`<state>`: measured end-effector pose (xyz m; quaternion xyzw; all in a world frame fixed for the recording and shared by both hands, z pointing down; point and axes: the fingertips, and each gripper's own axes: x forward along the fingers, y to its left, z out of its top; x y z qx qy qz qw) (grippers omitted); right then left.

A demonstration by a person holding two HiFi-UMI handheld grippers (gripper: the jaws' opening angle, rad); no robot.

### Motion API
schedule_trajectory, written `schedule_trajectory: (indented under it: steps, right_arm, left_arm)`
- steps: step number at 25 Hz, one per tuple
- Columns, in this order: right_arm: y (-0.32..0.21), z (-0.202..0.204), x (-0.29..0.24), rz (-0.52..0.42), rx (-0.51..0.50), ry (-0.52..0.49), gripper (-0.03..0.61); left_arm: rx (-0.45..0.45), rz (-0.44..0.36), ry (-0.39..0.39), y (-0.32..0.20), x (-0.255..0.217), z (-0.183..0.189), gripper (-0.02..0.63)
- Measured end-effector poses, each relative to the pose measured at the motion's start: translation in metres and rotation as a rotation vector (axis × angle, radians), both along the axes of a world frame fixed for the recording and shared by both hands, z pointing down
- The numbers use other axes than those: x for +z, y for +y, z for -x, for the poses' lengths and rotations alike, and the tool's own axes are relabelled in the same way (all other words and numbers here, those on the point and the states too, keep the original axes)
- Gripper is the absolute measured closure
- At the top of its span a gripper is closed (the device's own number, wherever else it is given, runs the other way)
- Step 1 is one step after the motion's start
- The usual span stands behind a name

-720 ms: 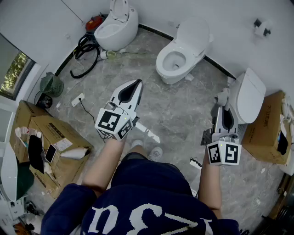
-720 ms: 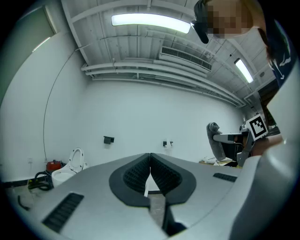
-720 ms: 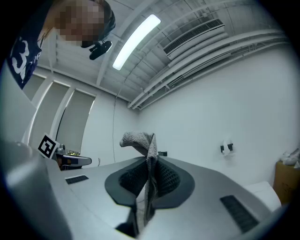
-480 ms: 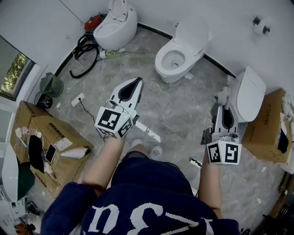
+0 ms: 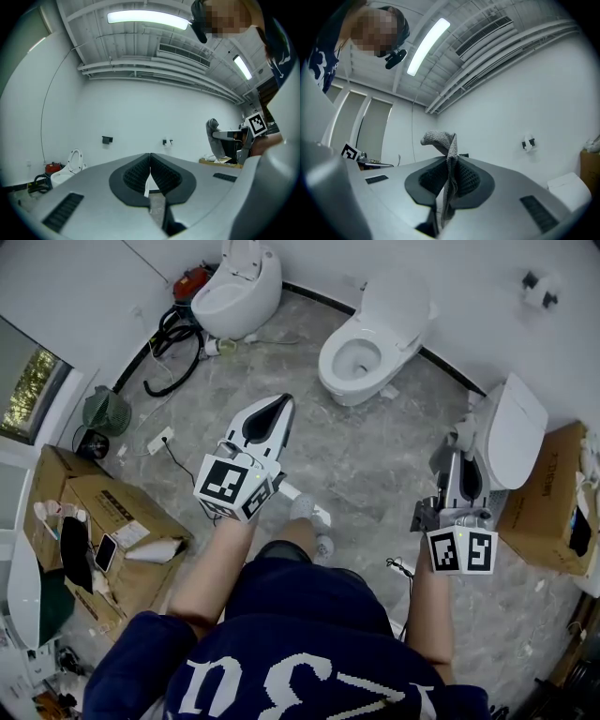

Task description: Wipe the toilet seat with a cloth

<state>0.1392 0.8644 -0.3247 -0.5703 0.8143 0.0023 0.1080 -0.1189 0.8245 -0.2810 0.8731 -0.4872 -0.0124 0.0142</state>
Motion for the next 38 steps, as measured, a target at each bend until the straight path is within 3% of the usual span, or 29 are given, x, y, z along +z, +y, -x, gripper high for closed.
schedule_trajectory:
  steps: [7,18,27,38]
  right_arm:
    - [-0.068,0.019,0.01,0.009,-0.011,-0.006,0.535]
    - [-0.254,0.072,0.002,0.01,0.001,0.005,0.534]
    - [-0.354,0.073,0.004,0.026,0.014,0.019,0.534]
    - [-0.537,0.041,0.023,0.028,-0.153,0.02,0.532]
  left_arm:
    - [0.022,0.013,0.01,-0.073,0.013,0.008,0.594]
    - [0.098,0.009,0.015,-0.264,0.007,0.033,0.594]
    - [0.135,0.029,0.023,-0.364,0.015,0.03,0.594]
    - [-0.001,0.057,0.026,-0.518,0.045,-0.004,0.594]
